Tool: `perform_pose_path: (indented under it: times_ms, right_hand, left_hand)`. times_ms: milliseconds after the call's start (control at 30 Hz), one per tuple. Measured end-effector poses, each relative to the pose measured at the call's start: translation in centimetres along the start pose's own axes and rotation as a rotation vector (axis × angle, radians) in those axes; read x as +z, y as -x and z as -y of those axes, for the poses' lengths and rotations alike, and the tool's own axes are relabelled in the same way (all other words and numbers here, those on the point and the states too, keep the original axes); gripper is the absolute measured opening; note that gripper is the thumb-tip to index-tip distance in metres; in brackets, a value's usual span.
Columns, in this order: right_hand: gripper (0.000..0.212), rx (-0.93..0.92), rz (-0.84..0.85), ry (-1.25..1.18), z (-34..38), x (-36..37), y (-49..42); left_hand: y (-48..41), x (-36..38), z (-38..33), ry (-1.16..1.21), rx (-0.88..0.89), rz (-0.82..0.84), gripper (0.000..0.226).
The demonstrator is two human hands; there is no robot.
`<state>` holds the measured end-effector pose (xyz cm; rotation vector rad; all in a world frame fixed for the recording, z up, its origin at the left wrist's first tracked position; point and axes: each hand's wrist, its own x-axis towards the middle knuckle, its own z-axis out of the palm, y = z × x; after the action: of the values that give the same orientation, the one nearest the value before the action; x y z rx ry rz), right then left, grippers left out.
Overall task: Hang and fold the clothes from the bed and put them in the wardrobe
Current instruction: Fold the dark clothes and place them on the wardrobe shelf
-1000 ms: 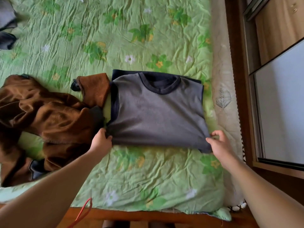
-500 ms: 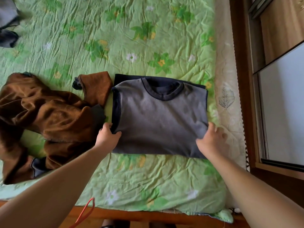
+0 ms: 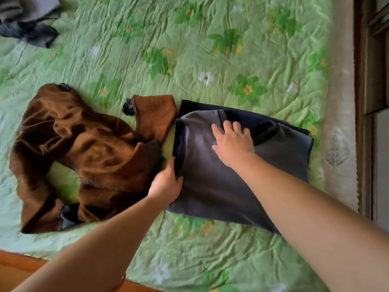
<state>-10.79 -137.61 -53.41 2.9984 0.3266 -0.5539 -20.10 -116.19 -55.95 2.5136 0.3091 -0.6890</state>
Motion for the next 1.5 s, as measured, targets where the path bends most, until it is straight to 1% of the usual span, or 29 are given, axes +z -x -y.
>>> perform_pose_path:
  times_ms: [67,133,233,300,367,433,500,567,633,667,733,833,867,933,967,1000,1033,1067,1133,1167,1233,1267,1300,1333,1400,1433,1500]
  right_hand:
    - [0.067,-0.068,-0.019,-0.035,1.8,-1.0,-2.9]
    - [0.069,-0.114,0.049,-0.144,3.5,-2.0,-5.7]
    - [0.082,-0.060,0.119,-0.208,5.3,-2.8,-8.7]
    - [0.082,0.014,0.164,-0.264,5.9,-3.1,-10.0]
    - [0.068,0.057,0.238,-0.333,5.9,-3.1,-11.0]
    - [0.050,0.086,0.273,-0.424,5.5,-3.1,-11.5]
    - [0.044,0.127,0.259,-0.568,4.8,-3.0,-11.0]
    - [0.054,0.202,0.237,-0.777,3.6,-3.0,-9.9]
    - [0.065,0.275,0.207,-0.944,1.7,-3.5,-8.0]
    - [0.068,0.290,0.189,-0.975,0.5,-3.8,-6.9]
    - [0.068,0.298,0.148,-1.000,-2.4,-4.7,-4.8]
    - [0.057,0.358,0.120,-1.102,-7.5,-5.9,-1.0]
    - [0.047,0.378,0.134,-1.152,-9.1,-6.3,0.3]
    - [0.018,0.438,0.162,-1.295,-12.2,-6.8,2.7]
    - [0.016,0.474,0.171,-1.362,-13.7,-7.0,3.8]
    - [0.028,0.515,0.173,-1.405,-15.2,-6.9,4.7]
    - [0.040,0.554,0.161,-1.417,-16.5,-6.6,5.6]
    - [0.044,0.577,0.128,-1.392,-17.7,-6.2,6.3]
    - [0.032,0.593,0.030,-1.264,-19.6,-4.7,7.3]
    - [0.032,0.597,-0.011,-1.172,-20.4,-3.8,7.6]
    - [0.048,0.629,-0.035,-1.021,-21.4,-2.3,7.9]
    - [0.058,0.645,-0.031,-0.990,-21.8,-1.4,8.0]
    - [0.066,0.656,-0.016,-0.980,-21.9,-0.6,8.1]
    - [0.068,0.661,0.006,-0.979,-22.0,0.3,8.2]
    - [0.065,0.639,0.030,-0.921,-21.7,1.9,8.3]
    - [0.067,0.623,0.014,-0.843,-21.4,2.4,8.4]
    - [0.075,0.571,-0.063,-0.595,-20.6,2.7,8.1]
  left_hand:
    - [0.1,0.2,0.2,-0.011,0.007,-0.005,0.077]
    - [0.2,0.5,0.1,-0.012,0.004,-0.003,0.079]
    - [0.2,0.6,0.3,0.002,0.004,0.001,0.081]
    - [0.1,0.4,0.6,0.016,-0.007,0.008,0.082]
    - [0.3,0.4,0.7,0.033,-0.012,0.022,0.085]
    - [0.8,0.3,0.4,0.088,-0.034,0.038,0.089]
    - [1.5,0.3,0.1,0.172,-0.067,0.058,0.089]
    - [2.7,0.3,-0.6,0.212,-0.070,0.069,0.076]
    - [4.0,0.3,-1.6,0.228,-0.042,0.090,0.051]
    - [4.7,0.2,-2.3,0.231,-0.019,0.104,0.040]
    - [6.1,0.2,-4.2,0.221,0.046,0.116,0.027]
    - [8.1,0.8,-8.0,0.254,0.119,0.141,0.026]
    - [8.8,1.3,-9.5,0.262,0.145,0.161,0.026]
    - [9.9,2.8,-12.4,0.213,0.240,0.168,0.025]
    - [10.3,3.7,-13.8,0.174,0.292,0.163,0.027]
    - [10.7,4.8,-15.3,0.143,0.329,0.172,0.028]
    - [10.9,5.9,-16.7,0.120,0.351,0.197,0.028]
    - [11.1,7.1,-18.0,0.095,0.367,0.229,0.030]
    - [11.2,9.6,-20.1,0.035,0.384,0.307,0.045]
    - [11.2,10.8,-20.7,0.005,0.388,0.357,0.056]
    - [11.0,12.8,-21.5,-0.059,0.387,0.463,0.076]
    - [10.9,13.6,-21.5,-0.096,0.379,0.506,0.081]
    - [10.9,14.2,-21.3,-0.127,0.373,0.528,0.082]
    - [11.0,14.5,-21.1,-0.138,0.373,0.523,0.079]
    - [11.2,14.2,-20.4,-0.086,0.412,0.438,0.064]
    - [11.4,13.6,-20.0,-0.047,0.461,0.343,0.056]
    - [11.3,12.5,-18.9,-0.044,0.537,0.076,0.047]
